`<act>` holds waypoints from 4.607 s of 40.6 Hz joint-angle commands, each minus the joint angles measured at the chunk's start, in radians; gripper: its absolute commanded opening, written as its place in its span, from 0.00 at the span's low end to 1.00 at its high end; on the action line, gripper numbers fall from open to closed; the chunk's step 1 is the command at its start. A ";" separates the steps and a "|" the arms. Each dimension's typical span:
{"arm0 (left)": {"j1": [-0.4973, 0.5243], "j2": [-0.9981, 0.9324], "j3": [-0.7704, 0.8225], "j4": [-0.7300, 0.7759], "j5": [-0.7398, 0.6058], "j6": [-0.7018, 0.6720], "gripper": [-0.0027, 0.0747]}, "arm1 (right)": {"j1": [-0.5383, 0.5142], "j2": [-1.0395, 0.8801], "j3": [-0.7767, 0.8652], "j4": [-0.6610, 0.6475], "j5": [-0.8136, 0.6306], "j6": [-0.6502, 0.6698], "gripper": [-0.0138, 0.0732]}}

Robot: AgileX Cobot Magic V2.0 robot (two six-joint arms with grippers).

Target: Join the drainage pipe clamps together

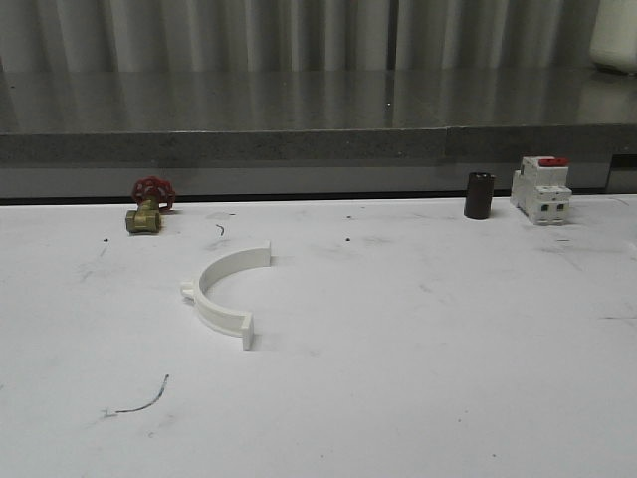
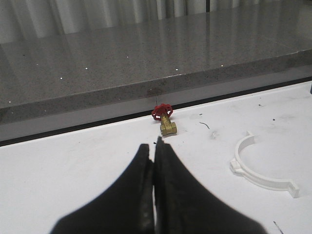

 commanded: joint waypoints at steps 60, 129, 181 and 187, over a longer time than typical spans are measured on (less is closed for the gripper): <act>0.002 0.009 -0.029 0.007 -0.081 0.001 0.01 | -0.221 1.204 -0.802 -0.127 0.323 -0.007 0.75; 0.002 0.009 -0.029 0.007 -0.081 0.001 0.01 | 0.006 1.055 -0.803 -0.122 0.473 0.073 0.29; 0.002 0.009 -0.029 0.007 -0.081 0.001 0.01 | 0.601 1.258 -0.980 -0.082 0.371 0.545 0.29; 0.002 0.009 -0.029 0.007 -0.081 0.001 0.01 | 0.613 1.281 -1.001 -0.075 0.371 0.553 0.29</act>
